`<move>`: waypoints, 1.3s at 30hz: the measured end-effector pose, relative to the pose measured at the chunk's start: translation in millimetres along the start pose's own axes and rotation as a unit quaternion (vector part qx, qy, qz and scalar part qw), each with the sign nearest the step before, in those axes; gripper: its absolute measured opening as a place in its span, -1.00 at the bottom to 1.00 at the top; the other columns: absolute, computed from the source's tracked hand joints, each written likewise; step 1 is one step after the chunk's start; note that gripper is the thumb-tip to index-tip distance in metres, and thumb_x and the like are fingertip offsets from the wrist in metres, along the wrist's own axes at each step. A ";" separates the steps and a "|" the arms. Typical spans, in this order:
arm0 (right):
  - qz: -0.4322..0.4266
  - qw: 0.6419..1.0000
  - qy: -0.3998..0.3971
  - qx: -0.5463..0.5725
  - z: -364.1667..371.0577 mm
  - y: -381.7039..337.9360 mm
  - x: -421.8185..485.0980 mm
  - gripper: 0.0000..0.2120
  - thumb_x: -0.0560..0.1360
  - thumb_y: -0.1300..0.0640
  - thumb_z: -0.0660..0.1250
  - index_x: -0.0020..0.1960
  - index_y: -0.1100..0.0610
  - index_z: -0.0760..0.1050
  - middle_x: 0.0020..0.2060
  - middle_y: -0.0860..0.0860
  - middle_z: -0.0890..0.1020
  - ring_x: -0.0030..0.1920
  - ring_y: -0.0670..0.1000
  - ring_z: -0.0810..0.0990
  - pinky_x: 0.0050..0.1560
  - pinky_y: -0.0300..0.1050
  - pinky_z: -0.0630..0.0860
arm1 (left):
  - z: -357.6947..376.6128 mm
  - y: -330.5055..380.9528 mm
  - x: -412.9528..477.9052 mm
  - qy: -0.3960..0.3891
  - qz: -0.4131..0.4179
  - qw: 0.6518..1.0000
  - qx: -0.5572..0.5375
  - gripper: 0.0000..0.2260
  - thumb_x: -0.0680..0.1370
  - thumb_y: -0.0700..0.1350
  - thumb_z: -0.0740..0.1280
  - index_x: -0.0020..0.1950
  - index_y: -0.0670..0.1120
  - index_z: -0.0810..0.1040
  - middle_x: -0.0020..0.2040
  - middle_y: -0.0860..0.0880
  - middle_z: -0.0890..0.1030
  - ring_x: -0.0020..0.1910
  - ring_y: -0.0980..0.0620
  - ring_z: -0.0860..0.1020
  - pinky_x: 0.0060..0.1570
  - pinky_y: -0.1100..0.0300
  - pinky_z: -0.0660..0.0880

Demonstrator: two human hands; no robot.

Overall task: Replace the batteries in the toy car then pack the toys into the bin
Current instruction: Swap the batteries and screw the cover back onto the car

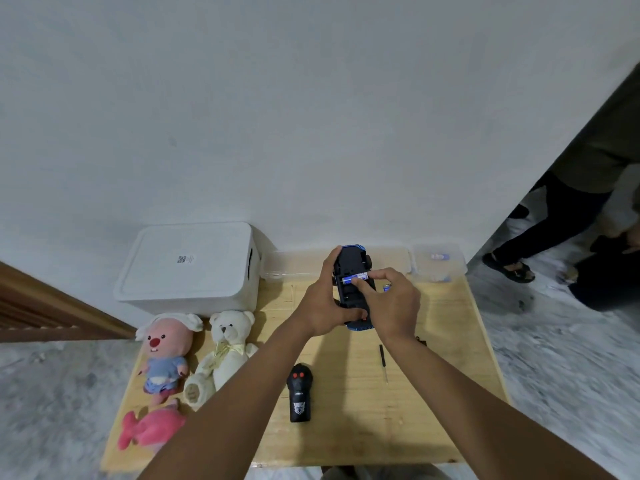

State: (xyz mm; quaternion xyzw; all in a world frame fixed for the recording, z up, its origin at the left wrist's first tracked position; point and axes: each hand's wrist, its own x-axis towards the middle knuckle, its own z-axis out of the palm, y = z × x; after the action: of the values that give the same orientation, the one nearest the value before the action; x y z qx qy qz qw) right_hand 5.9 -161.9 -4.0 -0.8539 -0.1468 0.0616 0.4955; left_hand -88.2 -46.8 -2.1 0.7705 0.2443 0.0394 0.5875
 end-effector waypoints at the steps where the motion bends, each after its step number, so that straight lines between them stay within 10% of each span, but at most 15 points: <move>1: -0.006 1.000 0.002 -0.001 0.2 -0.1 0.2 -0.81 0.37 -0.04 0.59 -0.11 -0.01 0.66 -0.12 -0.17 0.69 -0.12 -0.11 0.62 -0.21 -0.41 0.37 | 0.3 0.7 0.1 0.001 0.002 1.000 -0.003 0.10 0.37 -0.24 0.61 0.61 0.32 -0.04 0.36 0.17 0.47 0.29 0.11 0.55 0.05 0.03 0.68; 13: -0.063 0.998 -0.003 -0.029 -5.2 -6.7 5.7 -0.94 0.47 0.06 0.51 -0.16 0.01 0.67 -0.13 -0.12 0.68 -0.13 -0.11 0.61 -0.19 -0.39 0.37 | -0.9 5.2 -1.0 0.000 0.023 1.000 0.017 0.14 0.37 -0.21 0.62 0.62 0.33 -0.09 0.36 0.28 0.46 0.18 0.00 0.65 0.13 -0.09 0.65; 20: -0.080 0.996 -0.027 -0.039 -10.8 -8.4 14.0 -0.92 0.44 0.09 0.52 -0.16 -0.05 0.65 -0.18 -0.16 0.68 -0.14 -0.11 0.64 -0.15 -0.21 0.51 | 1.7 9.2 -5.0 0.002 0.034 0.999 0.026 0.12 0.41 -0.23 0.60 0.64 0.27 -0.12 0.33 0.33 0.46 0.16 0.11 0.65 0.03 0.21 0.64; 24: -0.091 0.993 -0.049 -0.065 -12.6 -8.7 16.7 -0.90 0.43 0.05 0.53 -0.09 -0.05 0.63 -0.15 -0.16 0.67 -0.14 -0.08 0.65 -0.17 -0.05 0.60 | 0.6 4.0 -5.3 -0.002 0.037 0.999 0.025 0.13 0.40 -0.24 0.59 0.63 0.30 -0.12 0.35 0.40 0.44 0.19 0.07 0.64 0.13 0.00 0.65; 39: -0.081 0.972 -0.192 -0.109 -24.1 -5.9 18.2 -0.53 0.53 -0.15 0.38 -0.39 0.13 0.37 -0.41 0.00 0.50 -0.35 -0.03 0.49 -0.27 -0.10 0.44 | -3.2 -10.4 -9.1 -0.021 0.003 0.998 0.054 0.14 0.40 -0.22 0.60 0.63 0.33 -0.14 0.38 0.05 0.52 0.14 0.03 0.66 0.10 0.03 0.66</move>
State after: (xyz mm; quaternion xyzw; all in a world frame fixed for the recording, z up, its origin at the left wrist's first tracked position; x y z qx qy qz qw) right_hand 28.1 -173.5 13.9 -0.8601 -0.3141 0.1679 0.3651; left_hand -100.7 -45.9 -8.7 0.8024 0.2317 0.0119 0.5499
